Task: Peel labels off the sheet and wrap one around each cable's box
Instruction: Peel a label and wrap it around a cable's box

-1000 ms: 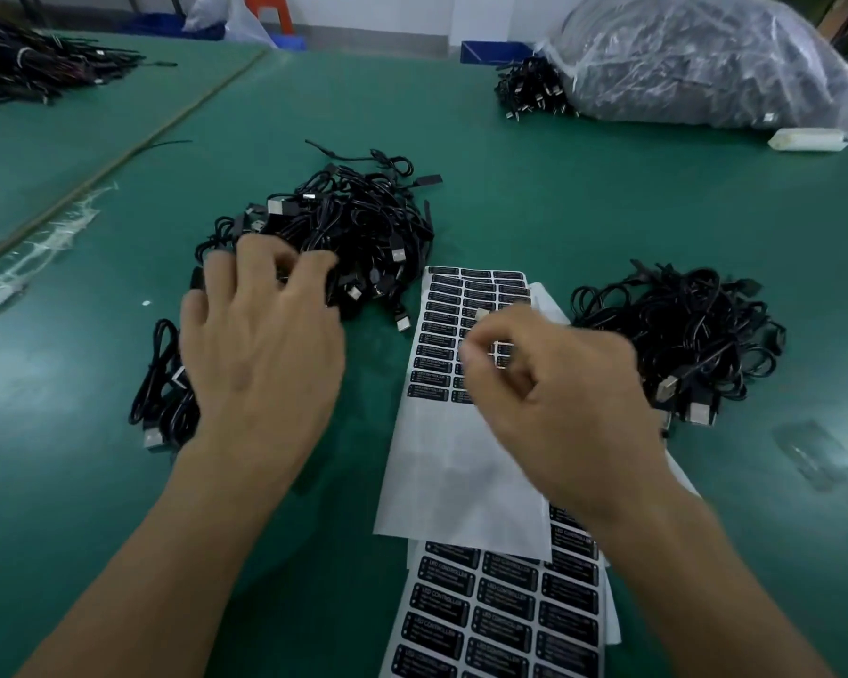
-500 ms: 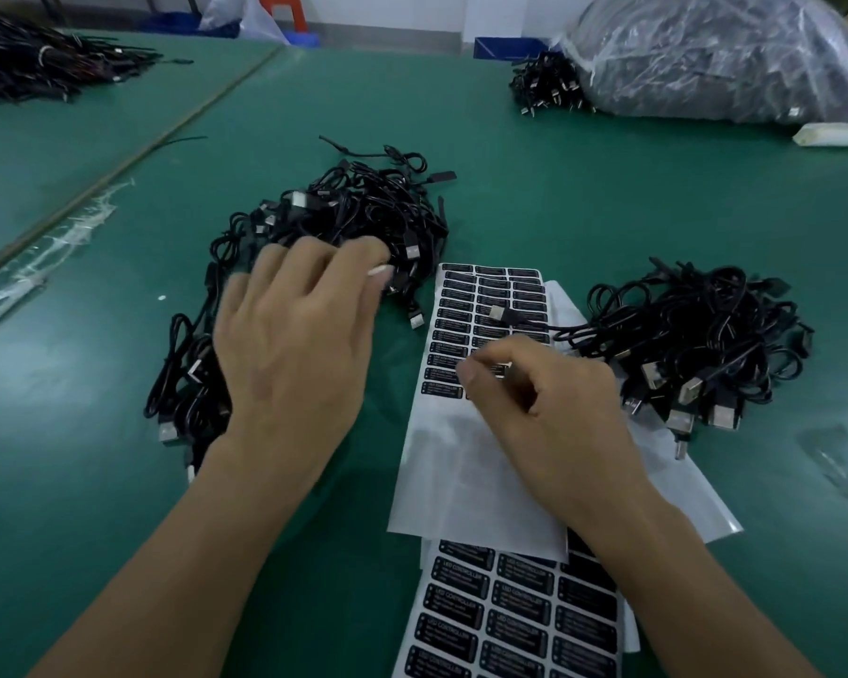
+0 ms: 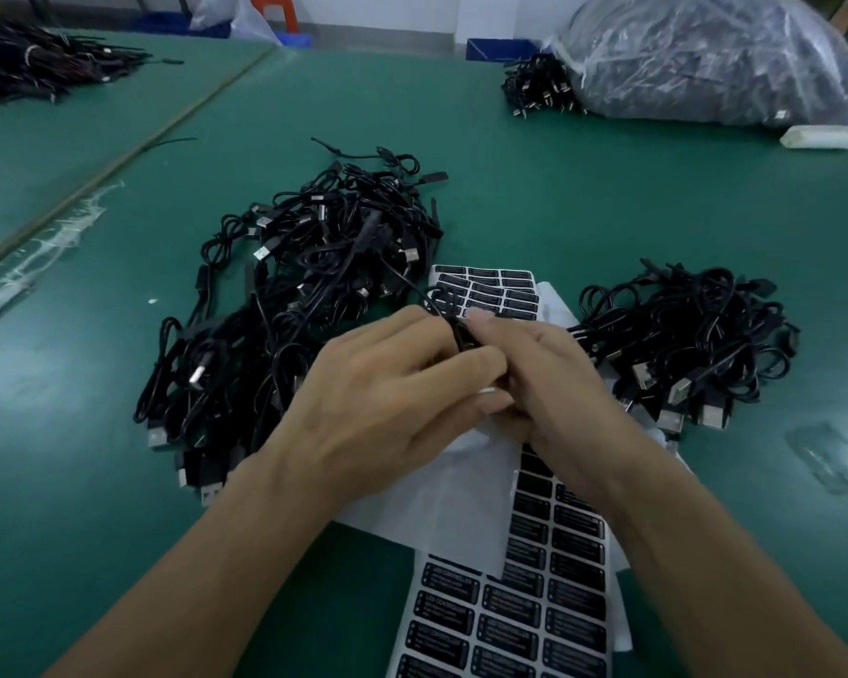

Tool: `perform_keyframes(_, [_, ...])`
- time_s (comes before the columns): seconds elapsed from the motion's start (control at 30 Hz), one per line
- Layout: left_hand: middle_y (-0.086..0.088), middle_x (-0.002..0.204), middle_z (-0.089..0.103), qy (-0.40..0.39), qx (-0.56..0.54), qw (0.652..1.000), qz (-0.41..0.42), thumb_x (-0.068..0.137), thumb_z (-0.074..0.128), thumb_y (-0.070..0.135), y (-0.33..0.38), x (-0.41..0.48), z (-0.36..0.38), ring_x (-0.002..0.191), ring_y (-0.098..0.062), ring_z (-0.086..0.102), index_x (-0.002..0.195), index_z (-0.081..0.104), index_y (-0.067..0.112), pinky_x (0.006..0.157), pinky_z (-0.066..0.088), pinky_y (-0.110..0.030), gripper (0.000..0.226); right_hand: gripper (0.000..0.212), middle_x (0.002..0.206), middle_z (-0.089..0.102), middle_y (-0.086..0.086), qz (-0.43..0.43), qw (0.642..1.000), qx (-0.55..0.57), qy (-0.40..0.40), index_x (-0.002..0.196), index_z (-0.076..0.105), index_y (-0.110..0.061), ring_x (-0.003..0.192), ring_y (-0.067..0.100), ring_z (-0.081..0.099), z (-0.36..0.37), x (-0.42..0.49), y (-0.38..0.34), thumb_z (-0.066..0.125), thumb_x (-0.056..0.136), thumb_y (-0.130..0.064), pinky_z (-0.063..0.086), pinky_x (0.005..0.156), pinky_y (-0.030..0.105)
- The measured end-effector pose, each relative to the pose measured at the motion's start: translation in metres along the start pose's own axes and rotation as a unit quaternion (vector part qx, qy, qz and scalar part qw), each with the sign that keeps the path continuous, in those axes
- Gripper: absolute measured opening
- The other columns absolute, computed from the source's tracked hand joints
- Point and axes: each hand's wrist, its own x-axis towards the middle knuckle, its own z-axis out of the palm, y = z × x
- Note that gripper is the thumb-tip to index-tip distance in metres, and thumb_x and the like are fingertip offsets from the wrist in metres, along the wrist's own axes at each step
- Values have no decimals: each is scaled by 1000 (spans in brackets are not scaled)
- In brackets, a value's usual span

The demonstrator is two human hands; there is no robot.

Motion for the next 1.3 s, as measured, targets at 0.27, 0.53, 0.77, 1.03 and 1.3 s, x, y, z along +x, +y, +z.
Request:
perform_keyframes(0.27, [9,70,56,36,-34,980,-195,106,26,49,-9,-4,-8,56,-3,45,101,54,16,50,37,-26,44,15,67,71,-9,-43,993,-9,106,88,73,-21,50,-2,51,4,16,-21,62,98,-16,39,44,11])
perform_keyframes(0.53, [8,81,68,62,23,923,-379,104,26,51,-28,-9,-13,63,-10,58,122,59,16,61,43,-36,51,16,81,74,-7,-120,985,61,108,107,69,-27,63,2,56,-8,-9,-11,58,98,-19,41,48,16])
perform_keyframes(0.77, [-3,88,79,185,-383,751,-505,108,31,49,-22,9,-18,87,-20,76,114,67,17,72,60,-25,48,14,81,77,-1,-75,987,-130,-54,102,74,-24,59,8,63,-7,-18,2,65,95,-16,52,53,23])
perform_keyframes(1.03, [10,51,37,241,-548,645,-476,108,40,35,-22,15,-37,38,-1,31,88,67,21,32,30,-14,35,57,127,56,-14,-28,841,-531,96,134,52,-37,120,10,50,-2,-35,2,38,89,-70,48,97,39])
perform_keyframes(1.3, [13,51,31,210,-414,756,-462,106,39,22,-19,21,-45,42,-6,21,95,72,23,38,19,-16,35,101,159,23,-5,80,820,-560,86,154,8,-42,146,21,14,-14,-42,5,57,74,-81,21,118,47])
